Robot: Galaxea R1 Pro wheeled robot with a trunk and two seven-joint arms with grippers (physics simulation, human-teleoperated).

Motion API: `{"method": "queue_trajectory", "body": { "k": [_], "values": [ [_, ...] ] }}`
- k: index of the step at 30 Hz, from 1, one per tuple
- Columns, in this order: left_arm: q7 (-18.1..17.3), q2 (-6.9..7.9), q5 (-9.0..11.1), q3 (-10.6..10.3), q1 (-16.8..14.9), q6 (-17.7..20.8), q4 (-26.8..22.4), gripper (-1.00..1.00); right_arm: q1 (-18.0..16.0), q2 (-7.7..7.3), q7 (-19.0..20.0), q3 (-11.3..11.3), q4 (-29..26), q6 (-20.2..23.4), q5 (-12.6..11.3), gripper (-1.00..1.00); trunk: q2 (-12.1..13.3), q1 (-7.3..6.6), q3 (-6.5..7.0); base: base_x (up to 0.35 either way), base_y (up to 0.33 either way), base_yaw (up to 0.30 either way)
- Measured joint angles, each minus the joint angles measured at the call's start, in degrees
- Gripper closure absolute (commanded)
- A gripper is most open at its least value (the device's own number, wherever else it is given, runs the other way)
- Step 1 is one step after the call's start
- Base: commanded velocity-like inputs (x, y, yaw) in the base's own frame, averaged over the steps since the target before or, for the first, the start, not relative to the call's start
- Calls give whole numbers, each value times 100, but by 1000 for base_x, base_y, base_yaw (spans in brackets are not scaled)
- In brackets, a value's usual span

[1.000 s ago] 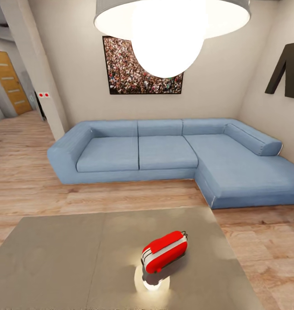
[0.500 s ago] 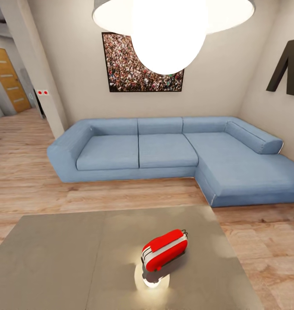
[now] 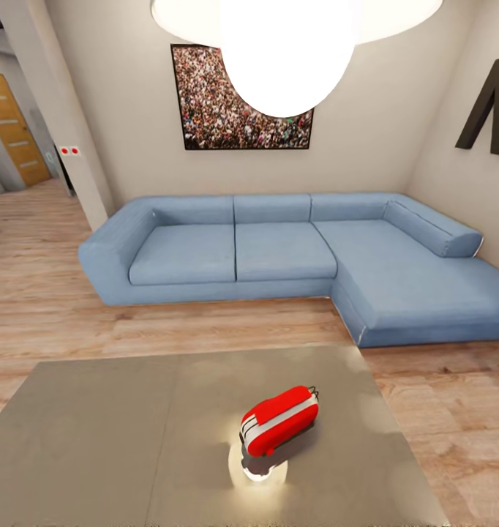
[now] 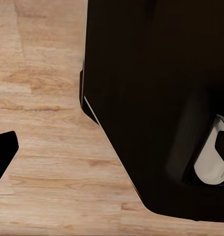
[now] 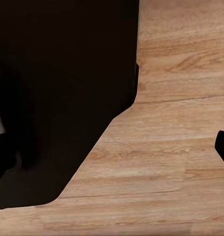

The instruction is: Turn on the radio receiver that's on the table in the living room.

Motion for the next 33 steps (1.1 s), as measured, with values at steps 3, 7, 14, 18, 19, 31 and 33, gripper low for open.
{"method": "queue_trajectory", "body": {
  "k": [3, 7, 14, 18, 19, 31, 33],
  "values": [
    [0, 0, 0, 1, 0, 1, 0, -100, 0, 0, 1, 1, 0, 0, 0, -100, 0, 0, -28, 0, 0, 0],
    [0, 0, 0, 0, 0, 1, 0, -100, 0, 0, 0, 4, 3, 7, 0, -100, 0, 0, -65, 0, 0, 0],
    [0, 0, 0, 1, 0, 0, 0, -100, -2, 0, 0, 6, 0, 9, 0, -100, 0, 0, -129, 0, 0, 0],
    [0, 0, 0, 0, 0, 1, 0, -100, 0, 0, 4, 7, 1, 9, 0, -100, 0, 0, -166, 0, 0, 0],
    [0, 0, 0, 2, 0, 1, 0, -100, 0, 0, 2, 5, 0, 9, 0, -100, 0, 0, -176, 0, 0, 0],
    [0, 0, 0, 0, 0, 1, 0, -100, 0, 0, 4, 8, 0, 9, 0, -100, 0, 0, -287, 0, 0, 0],
    [0, 0, 0, 0, 0, 1, 0, -100, 0, 0, 3, 9, 1, 9, 0, -100, 0, 0, -305, 0, 0, 0]
  ]
}}
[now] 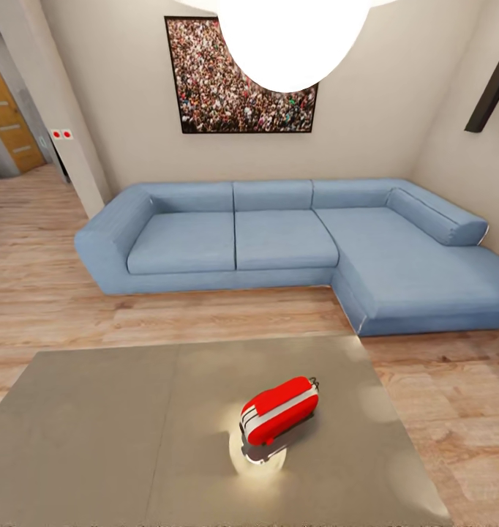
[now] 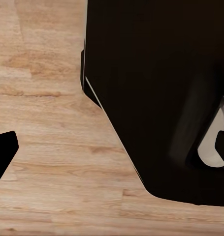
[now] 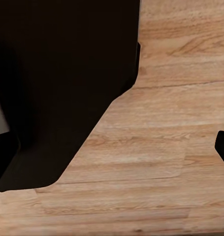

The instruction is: Turn on the radio receiver that's on the table in the living room.

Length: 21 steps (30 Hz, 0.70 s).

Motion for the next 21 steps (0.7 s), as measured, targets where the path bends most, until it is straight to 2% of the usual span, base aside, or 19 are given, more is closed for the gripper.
{"method": "queue_trajectory", "body": {
  "k": [21],
  "values": [
    [0, 0, 0, 0, 0, -1, 0, -100, 0, 0, 2, 0, -2, 0, 0, -100, 0, 0, -194, 0, 0, 0]
  ]
}}
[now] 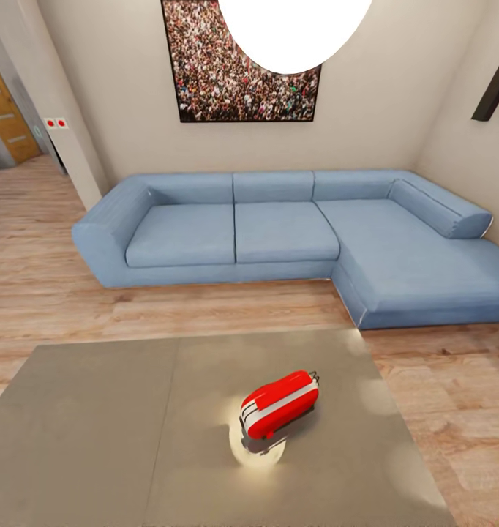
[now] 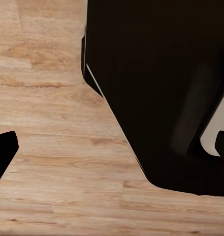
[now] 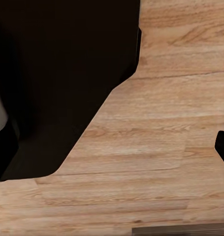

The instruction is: Turn on the radio receiver that's on the table in the living room.

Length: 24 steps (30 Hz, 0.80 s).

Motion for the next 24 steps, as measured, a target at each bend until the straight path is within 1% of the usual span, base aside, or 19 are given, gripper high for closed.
{"method": "queue_trajectory", "body": {
  "k": [16, 24],
  "values": [
    [0, 0, 0, 0, 0, -1, 0, -100, 0, 0, 0, 0, 0, -5, 2, -100, 0, 0, -146, 0, 0, 0],
    [0, 0, 0, 0, 0, 0, 0, -100, 0, 0, 0, 0, 0, -16, 9, -100, 0, 0, -160, 0, 0, 0]
  ]
}}
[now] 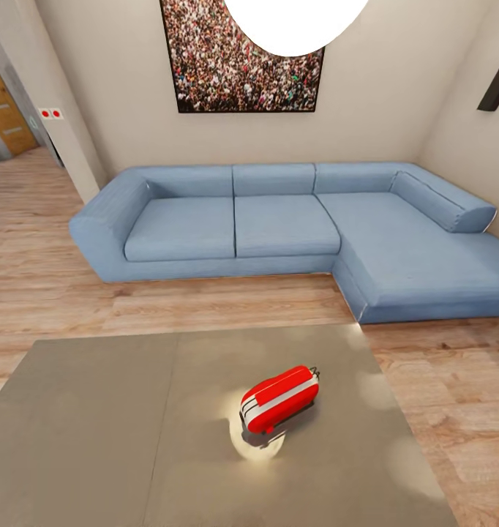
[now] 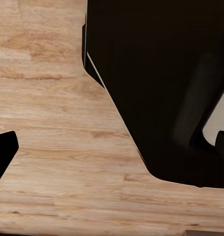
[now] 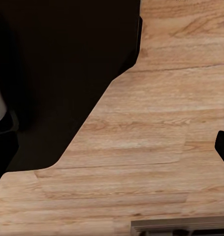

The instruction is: Turn on the radio receiver that's on the table in the living room.

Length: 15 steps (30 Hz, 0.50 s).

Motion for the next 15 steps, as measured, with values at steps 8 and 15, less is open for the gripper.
{"method": "queue_trajectory", "body": {
  "k": [8, 15],
  "values": [
    [0, -5, 0, 5, 0, -5, 0, -100, -1, 0, -1, -2, -1, -2, -1, -100, 0, 0, 0, 0, 0, 0],
    [0, -21, 0, 14, 0, -3, 0, -100, 0, 19, -7, -10, 0, 4, -6, -100, 0, 0, 0, 0, 0, 0]
  ]
}}
